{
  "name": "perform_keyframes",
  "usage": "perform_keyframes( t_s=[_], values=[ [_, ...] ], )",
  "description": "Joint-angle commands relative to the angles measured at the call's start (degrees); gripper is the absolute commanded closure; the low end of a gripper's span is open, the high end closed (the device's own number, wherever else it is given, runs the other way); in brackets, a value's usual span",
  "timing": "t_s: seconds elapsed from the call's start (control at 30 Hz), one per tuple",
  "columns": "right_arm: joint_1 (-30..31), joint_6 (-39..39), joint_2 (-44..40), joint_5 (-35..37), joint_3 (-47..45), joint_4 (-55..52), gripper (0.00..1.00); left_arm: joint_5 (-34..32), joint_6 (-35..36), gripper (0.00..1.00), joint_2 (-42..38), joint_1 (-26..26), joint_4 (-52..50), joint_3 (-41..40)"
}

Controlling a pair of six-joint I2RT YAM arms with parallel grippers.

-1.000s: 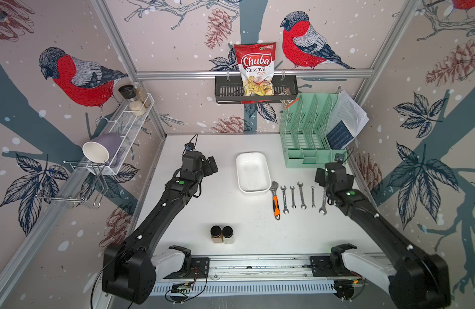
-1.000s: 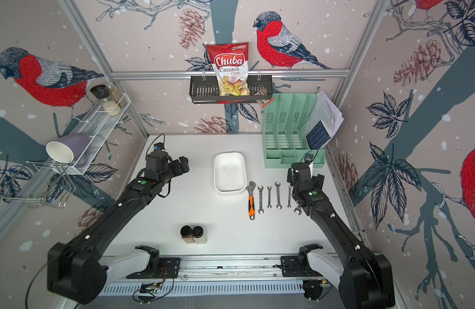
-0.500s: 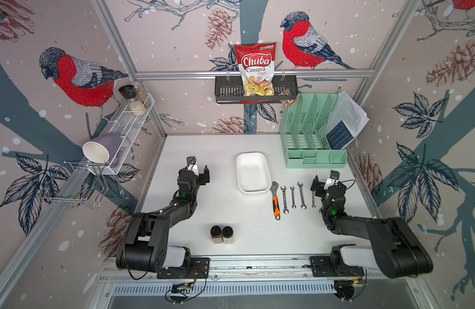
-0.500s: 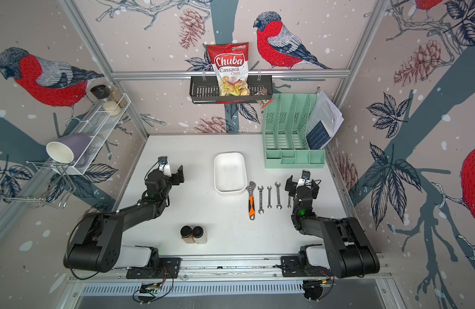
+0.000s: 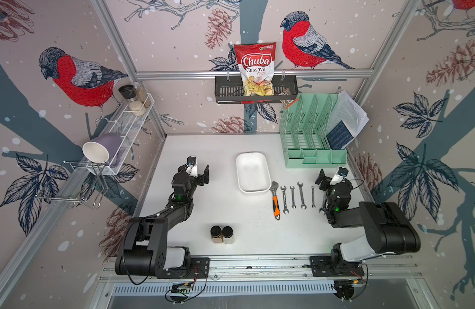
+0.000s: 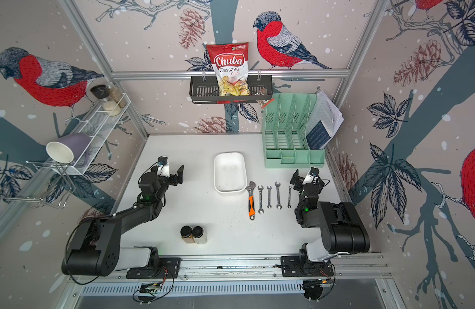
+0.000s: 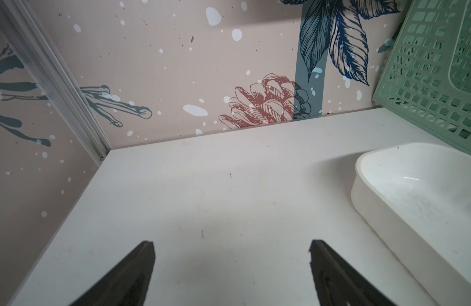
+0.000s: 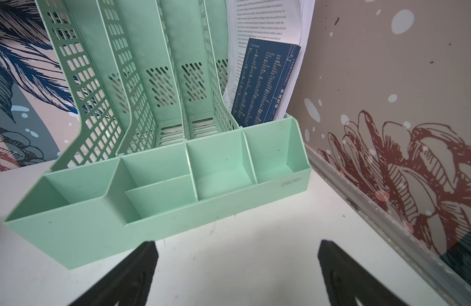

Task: Take out the wrench from the storage box
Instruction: Reset both arms

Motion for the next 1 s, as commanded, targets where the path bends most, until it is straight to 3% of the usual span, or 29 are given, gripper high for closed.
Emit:
perform_keyframes(
  t_s=[0.0,0.03,0.1,0.13,0.17,0.23,0.3,0.87,0.9,0.97],
  values=[
    [0.1,0.5,-0.1,-0.8,0.3,0.9,0.00,-1.6,-2.1,0.05,4.4,0.3,15.4,-6.8],
    [0.1,0.5,-0.2,-0.8,0.4,0.3,0.00,-4.8,-4.4,0.05,4.6,1.0,14.9,-7.4],
    [0.2,0.6,-0.2,-0.7,0.3,0.6,0.00,-7.0,-5.4,0.05,8.6,1.3,24.6,-9.8],
    [0.2,0.5,-0.2,-0.8,0.4,0.6,0.00,-9.8,-6.5,0.05,9.2,1.3,22.2,-8.3],
    [0.2,0.5,-0.1,-0.7,0.4,0.5,0.00,-9.2,-7.2,0.05,7.7,1.9,14.5,-6.0],
    [0.1,0.5,0.0,-1.1,0.5,0.5,0.00,-8.6,-7.6,0.05,9.8,2.4,19.7,-6.8],
    [0.1,0.4,-0.1,-1.2,0.5,0.3,0.00,-8.3,-7.6,0.05,8.6,2.4,15.0,-5.3],
    [-0.2,0.2,0.1,-2.9,0.6,-0.1,0.00,-8.3,-7.3,0.03,7.6,2.5,17.4,-7.2],
    [-0.2,-1.5,1.0,-6.5,1.3,-0.3,0.00,-8.3,-7.3,0.03,7.6,2.4,16.7,-6.8],
    [-0.4,-1.3,1.7,-7.2,1.7,0.0,0.00,-8.4,-7.3,0.03,7.8,2.4,16.7,-6.7]
  ],
)
